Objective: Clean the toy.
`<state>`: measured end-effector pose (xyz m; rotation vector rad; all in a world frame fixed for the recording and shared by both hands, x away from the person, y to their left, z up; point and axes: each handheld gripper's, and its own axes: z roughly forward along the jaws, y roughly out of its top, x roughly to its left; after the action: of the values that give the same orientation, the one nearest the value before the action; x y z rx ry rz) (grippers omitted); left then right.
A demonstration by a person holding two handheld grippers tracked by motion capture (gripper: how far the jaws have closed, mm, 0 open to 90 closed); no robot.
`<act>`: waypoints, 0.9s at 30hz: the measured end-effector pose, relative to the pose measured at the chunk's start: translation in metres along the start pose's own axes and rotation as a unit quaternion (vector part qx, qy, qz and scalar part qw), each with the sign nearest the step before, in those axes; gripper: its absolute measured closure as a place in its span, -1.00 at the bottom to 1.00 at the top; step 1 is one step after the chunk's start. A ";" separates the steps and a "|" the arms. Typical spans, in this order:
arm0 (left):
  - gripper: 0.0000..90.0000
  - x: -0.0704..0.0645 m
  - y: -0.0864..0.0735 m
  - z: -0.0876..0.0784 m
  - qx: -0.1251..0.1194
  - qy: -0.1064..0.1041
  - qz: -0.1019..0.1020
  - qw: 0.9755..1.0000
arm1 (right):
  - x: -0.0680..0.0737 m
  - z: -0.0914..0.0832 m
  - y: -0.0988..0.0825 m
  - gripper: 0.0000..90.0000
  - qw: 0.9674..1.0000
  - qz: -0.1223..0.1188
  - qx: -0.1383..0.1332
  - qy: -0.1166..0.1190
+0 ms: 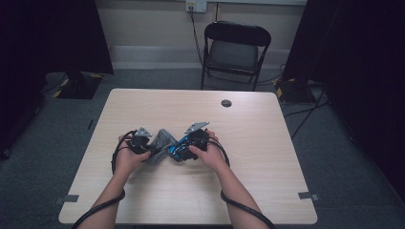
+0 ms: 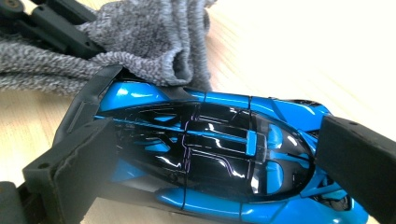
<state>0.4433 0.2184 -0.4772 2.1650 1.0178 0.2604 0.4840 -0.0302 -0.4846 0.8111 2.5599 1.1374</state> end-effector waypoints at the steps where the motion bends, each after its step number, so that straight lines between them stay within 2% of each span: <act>1: 0.79 0.000 -0.001 -0.001 0.001 -0.001 0.000 1.000 | 0.000 0.000 0.000 -1.00 1.000 0.000 0.001 0.000; 18: 0.79 -0.003 -0.018 -0.018 0.002 -0.005 -0.012 1.000 | 0.000 0.000 0.000 -1.00 1.000 0.001 0.003 0.000; 22: 0.79 -0.003 -0.022 -0.025 0.008 -0.007 -0.011 1.000 | 0.000 0.000 0.001 -1.00 1.000 0.001 0.003 0.000; 27: 0.79 0.001 -0.028 -0.037 0.009 -0.003 -0.024 1.000 | 0.000 0.000 0.000 -1.00 1.000 0.000 0.000 0.000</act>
<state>0.4107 0.2511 -0.4698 2.1531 1.0701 0.2226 0.4841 -0.0302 -0.4845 0.8122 2.5605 1.1367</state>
